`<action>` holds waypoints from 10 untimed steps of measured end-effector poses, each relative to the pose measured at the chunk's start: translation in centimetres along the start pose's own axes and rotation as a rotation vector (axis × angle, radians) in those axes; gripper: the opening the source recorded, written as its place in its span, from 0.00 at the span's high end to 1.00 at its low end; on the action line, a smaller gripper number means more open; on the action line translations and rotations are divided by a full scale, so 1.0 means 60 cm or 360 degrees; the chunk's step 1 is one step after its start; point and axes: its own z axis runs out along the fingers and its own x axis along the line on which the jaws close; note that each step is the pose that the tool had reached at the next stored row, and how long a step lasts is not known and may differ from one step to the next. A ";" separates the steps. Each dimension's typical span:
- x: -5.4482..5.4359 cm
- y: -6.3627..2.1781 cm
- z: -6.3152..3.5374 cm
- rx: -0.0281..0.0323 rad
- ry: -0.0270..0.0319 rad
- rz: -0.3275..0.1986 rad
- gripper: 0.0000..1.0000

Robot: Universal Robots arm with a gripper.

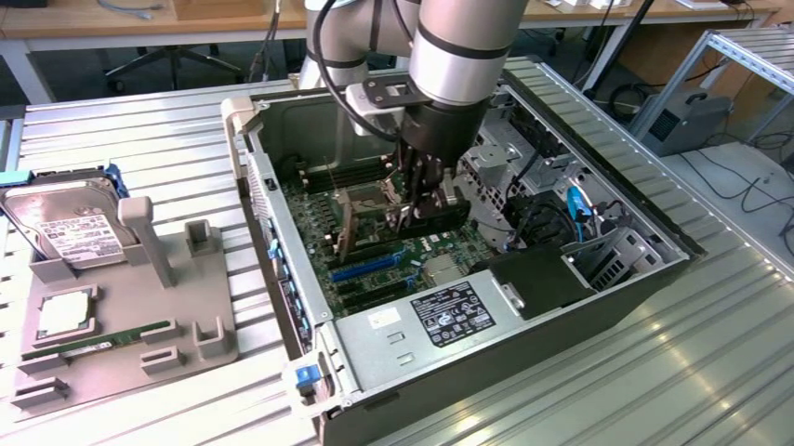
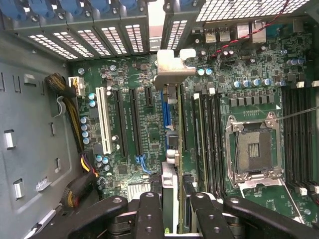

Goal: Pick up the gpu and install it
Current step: 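Insert the gpu into the slot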

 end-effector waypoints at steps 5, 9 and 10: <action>0.000 0.001 0.002 0.00000 -0.00001 0.0001 0.73; 0.000 0.001 0.004 0.00000 -0.00001 0.0001 0.73; 0.000 0.001 0.004 0.00001 -0.00001 0.0001 0.73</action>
